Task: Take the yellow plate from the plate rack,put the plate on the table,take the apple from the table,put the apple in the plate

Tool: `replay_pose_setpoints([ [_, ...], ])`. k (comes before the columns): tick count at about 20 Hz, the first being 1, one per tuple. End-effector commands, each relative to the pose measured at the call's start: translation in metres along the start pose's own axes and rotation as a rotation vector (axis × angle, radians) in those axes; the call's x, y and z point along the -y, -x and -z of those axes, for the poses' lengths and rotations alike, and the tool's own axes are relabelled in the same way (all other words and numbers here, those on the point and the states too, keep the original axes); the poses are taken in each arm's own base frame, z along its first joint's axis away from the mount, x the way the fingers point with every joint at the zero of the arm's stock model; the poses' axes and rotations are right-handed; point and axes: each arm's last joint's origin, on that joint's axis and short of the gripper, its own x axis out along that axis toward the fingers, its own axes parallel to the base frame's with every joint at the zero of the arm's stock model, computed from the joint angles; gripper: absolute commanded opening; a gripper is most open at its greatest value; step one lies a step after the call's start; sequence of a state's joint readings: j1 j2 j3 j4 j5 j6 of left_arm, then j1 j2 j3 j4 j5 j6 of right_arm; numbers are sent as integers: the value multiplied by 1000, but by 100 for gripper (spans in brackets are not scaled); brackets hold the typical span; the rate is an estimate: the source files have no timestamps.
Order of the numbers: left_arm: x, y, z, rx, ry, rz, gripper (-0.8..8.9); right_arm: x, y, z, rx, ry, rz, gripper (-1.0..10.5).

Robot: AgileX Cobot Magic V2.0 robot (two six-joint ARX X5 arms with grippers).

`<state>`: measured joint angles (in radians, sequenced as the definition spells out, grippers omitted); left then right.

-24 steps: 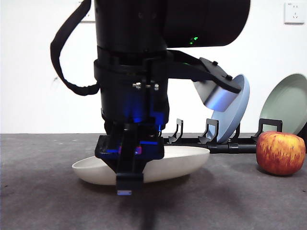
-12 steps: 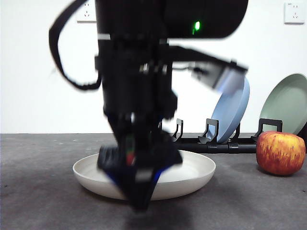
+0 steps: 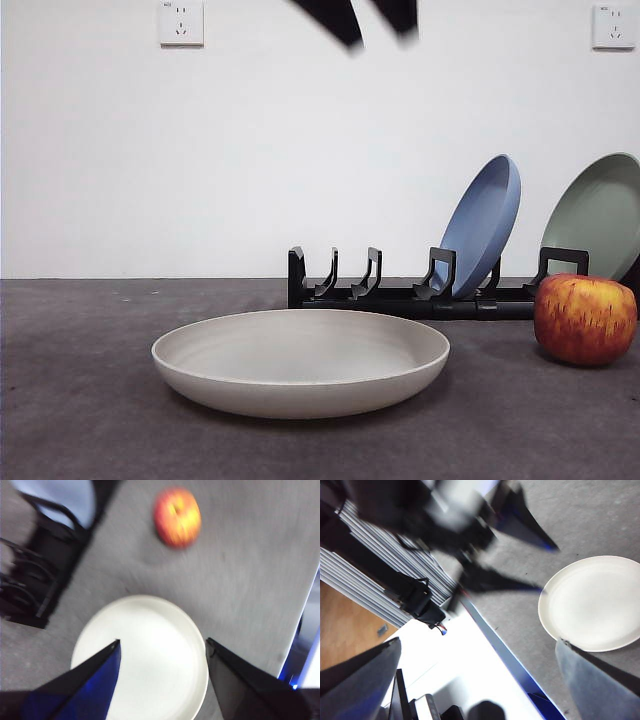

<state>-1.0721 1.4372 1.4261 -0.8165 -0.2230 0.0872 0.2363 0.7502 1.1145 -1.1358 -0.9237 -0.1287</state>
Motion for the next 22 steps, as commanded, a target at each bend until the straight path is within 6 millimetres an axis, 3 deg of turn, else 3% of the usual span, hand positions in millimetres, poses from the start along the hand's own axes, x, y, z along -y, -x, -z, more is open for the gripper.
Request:
replay_pose_setpoints([
  [1,-12,27,1,86,133,-4,283,-1,1,-1,2,21,15,633],
  [6,-37,94,14,283,284,-44,267,2,1,-1,-6,22,89,633],
  [9,-41,124,23,366,319,-46,5,4,-1,-2,-15,13,96,633],
  [10,-42,130,26,384,321,-46,-8,5,-1,-2,-15,12,96,633],
  [15,-43,142,32,408,324,-37,-8,7,-2,-3,-22,4,100,631],
  [22,-40,141,34,379,299,43,-8,13,-4,-5,-38,-2,191,630],
])
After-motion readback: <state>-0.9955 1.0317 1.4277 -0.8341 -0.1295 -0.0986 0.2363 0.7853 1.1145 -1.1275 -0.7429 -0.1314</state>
